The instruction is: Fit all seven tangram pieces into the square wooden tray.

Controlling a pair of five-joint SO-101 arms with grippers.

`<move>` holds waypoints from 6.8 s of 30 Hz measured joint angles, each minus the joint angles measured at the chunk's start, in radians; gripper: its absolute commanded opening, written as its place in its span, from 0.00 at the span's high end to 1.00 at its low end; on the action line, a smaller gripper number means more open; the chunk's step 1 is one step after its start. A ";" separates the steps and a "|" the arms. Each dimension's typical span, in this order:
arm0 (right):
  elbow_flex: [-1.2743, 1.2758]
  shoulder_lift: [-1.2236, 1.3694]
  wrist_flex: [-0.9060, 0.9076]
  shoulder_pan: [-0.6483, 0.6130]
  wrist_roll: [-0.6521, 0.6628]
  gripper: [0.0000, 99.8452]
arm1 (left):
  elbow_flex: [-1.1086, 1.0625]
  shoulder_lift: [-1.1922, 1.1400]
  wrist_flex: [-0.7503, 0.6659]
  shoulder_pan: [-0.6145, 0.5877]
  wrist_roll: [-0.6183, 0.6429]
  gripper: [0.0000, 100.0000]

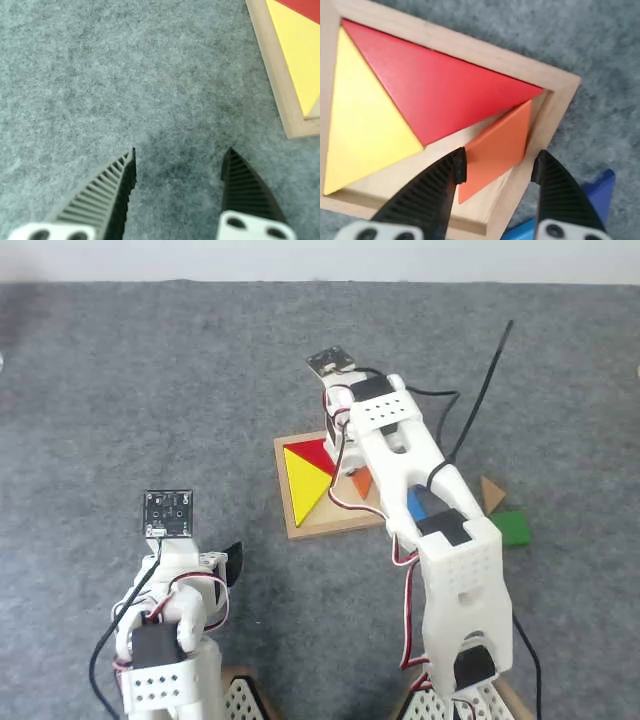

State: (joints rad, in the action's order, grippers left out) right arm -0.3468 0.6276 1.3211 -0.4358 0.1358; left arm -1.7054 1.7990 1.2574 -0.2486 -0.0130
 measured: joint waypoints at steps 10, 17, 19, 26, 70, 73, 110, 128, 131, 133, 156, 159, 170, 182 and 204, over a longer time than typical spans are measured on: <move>-0.028 0.000 0.015 0.040 -0.008 0.78 | 0.000 0.000 0.000 0.000 0.000 0.73; -0.040 0.000 0.066 0.032 -0.038 0.78 | 0.000 0.000 0.000 0.000 0.000 0.73; -0.040 0.000 0.066 0.035 -0.040 0.78 | 0.000 0.000 0.000 0.000 0.000 0.73; -0.014 0.000 -0.005 0.041 -0.064 0.78 | 0.000 0.000 0.000 0.000 0.000 0.73; -0.247 0.023 0.170 0.074 -0.157 0.78 | 0.000 0.000 0.000 0.000 0.000 0.73; -0.245 -0.020 0.222 0.046 -0.153 0.78 | 0.000 0.000 0.000 0.000 0.000 0.73; 1.361 -1.145 -0.477 0.321 0.077 0.78 | 0.000 0.000 0.000 0.000 0.000 0.73; 1.361 -1.092 -0.532 0.319 0.074 0.78 | 0.000 0.000 0.000 0.000 0.000 0.73; 1.361 -1.092 -0.532 0.319 0.074 0.78 | 0.000 0.000 0.000 0.000 0.000 0.73; 1.361 -1.092 -0.528 0.319 0.074 0.78 | 0.000 0.000 0.000 0.000 0.000 0.73; 0.740 -0.692 -0.218 0.423 0.126 0.72 | 0.000 0.000 0.000 0.000 0.000 0.73; 0.626 -0.512 -0.189 0.477 0.126 0.65 | 0.000 0.000 0.000 0.000 0.000 0.73; 0.698 -0.457 -0.207 0.531 0.123 0.67 | 0.000 0.000 0.000 0.000 0.000 0.73; 0.713 -0.457 -0.269 0.534 0.129 0.75 | 0.000 0.000 0.000 0.000 0.000 0.73; 0.727 -0.381 -0.361 0.516 0.172 0.83 | 0.000 0.000 0.000 0.000 0.000 0.73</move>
State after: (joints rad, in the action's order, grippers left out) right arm 0.3805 0.2470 0.9605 0.0798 0.3076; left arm -1.7054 1.7990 1.2574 -0.2486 -0.0130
